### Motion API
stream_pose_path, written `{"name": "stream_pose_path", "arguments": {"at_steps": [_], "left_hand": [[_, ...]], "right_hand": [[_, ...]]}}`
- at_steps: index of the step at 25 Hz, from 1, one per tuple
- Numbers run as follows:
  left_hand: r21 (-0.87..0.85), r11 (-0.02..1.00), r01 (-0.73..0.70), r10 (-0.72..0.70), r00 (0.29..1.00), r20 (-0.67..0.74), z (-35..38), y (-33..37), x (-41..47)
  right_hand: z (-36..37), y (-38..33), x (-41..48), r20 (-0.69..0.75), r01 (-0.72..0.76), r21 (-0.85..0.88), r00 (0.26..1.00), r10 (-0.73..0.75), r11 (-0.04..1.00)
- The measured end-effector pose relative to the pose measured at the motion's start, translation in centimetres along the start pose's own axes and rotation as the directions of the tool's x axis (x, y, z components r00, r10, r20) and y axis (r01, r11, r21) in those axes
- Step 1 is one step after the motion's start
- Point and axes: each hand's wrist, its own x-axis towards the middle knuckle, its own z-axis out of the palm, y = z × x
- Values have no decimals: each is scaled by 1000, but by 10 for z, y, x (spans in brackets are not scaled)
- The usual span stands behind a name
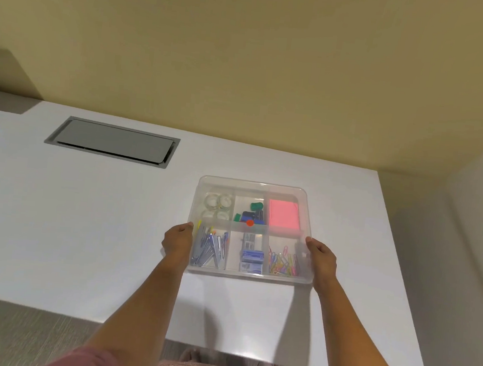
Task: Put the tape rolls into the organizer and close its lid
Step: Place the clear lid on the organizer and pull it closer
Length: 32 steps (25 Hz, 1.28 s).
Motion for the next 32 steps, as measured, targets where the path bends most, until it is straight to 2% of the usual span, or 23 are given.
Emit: {"name": "stream_pose_path", "arguments": {"at_steps": [6, 11, 15, 20, 24, 28, 30, 32], "left_hand": [[24, 1000, 17, -17, 1000, -2, -11, -32, -18], [124, 992, -3, -3, 999, 42, -14, -49, -28], [84, 996, -38, 32, 997, 68, -15, -59, -28], [81, 993, -85, 83, 996, 27, -14, -64, -26], [99, 988, -115, 115, 993, 8, -13, -62, -27], [161, 957, -240, 247, 969, -26, -9, -61, -30], [233, 910, -342, 354, 935, -10, -5, -57, -31], [395, 784, -479, 491, 868, 77, 2, -51, -25]], "right_hand": [[-11, 27, -33, -42, 2, 99, 999, 2, 995], [-15, 44, -50, -3, 40, 128, 999, -40, 991], [-13, 48, -53, -11, 76, 116, 997, -75, 990], [-13, 47, -50, -39, 84, 74, 996, -81, 994], [-13, 42, -51, -77, 104, -1, 992, -104, 995], [-8, 40, -54, -127, 159, -161, 975, -180, 974], [-4, 40, -51, -114, 252, -341, 945, -306, 905], [0, 37, -44, -34, 338, -600, 895, -445, 725]]}}
